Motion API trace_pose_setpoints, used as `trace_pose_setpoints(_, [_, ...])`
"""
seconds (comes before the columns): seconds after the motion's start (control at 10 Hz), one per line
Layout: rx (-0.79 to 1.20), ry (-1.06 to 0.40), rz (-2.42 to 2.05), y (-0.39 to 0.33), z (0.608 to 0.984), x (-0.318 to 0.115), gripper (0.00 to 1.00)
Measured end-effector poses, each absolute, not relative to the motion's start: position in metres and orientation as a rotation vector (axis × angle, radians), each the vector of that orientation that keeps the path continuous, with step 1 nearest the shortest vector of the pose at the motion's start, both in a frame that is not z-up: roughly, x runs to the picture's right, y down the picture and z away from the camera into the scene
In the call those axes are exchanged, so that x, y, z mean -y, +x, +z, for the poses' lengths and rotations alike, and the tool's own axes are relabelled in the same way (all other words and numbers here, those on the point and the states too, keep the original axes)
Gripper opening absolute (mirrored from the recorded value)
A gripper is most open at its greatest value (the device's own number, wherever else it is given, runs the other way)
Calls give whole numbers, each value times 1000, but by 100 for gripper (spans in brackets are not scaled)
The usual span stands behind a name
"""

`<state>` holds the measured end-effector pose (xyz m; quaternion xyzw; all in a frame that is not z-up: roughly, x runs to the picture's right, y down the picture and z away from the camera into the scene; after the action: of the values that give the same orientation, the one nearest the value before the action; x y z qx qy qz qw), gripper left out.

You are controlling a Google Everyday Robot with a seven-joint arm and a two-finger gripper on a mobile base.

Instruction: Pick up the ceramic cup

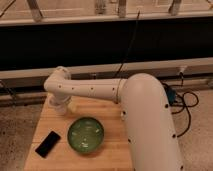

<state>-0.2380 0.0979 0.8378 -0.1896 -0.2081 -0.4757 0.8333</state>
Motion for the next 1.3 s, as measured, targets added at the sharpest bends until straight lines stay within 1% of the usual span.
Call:
trace_pose_setpoints(0.6, [456,-404,-1017,-245,854,-109,79])
trace_pose_setpoints(0.9, [464,-402,-1024,-248,858,-112,56])
trace_pose_setpoints(1.0, [466,-402,-1028,-250,860,-114,43])
trace_pose_setpoints(1.3, [471,-399,-1037,-253,862,-117,13])
